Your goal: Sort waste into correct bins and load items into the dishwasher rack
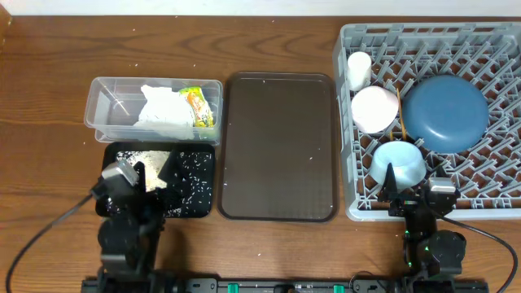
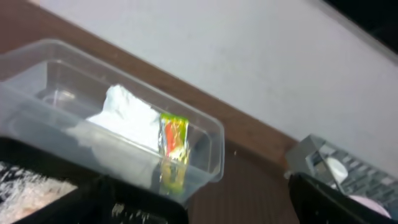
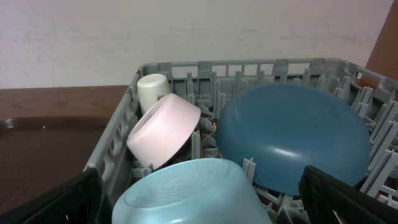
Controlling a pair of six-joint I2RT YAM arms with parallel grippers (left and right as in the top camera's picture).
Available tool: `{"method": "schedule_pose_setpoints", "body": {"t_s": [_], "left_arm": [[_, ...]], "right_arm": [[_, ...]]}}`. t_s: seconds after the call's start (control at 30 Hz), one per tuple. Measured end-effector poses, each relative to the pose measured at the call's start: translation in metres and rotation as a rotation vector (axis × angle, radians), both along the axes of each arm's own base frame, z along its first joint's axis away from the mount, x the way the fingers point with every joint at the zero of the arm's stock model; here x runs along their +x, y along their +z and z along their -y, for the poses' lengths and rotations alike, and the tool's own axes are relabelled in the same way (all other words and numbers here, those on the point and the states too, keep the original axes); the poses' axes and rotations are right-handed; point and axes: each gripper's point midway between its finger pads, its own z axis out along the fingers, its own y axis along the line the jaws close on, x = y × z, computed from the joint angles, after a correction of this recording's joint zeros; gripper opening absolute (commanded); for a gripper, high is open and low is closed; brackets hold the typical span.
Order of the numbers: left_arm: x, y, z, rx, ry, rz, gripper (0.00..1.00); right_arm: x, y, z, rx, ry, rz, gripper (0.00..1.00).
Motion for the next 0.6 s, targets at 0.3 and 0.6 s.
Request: {"method": "schedule_pose_setpoints", "body": {"t_s": [0.3,0.6], "left_arm": [[0.002,-0.006,-0.001,-0.011,0.003,0.227,0.92],[0.006,-0.049,0.000,0.051,-0.001,0.136,0.92]], "right_arm": [[0.000,0.000,0.000,0.000,0.000,0.000,0.99],[0.000,0.000,0.000,0.000,0.000,0.000,0.99]]}}
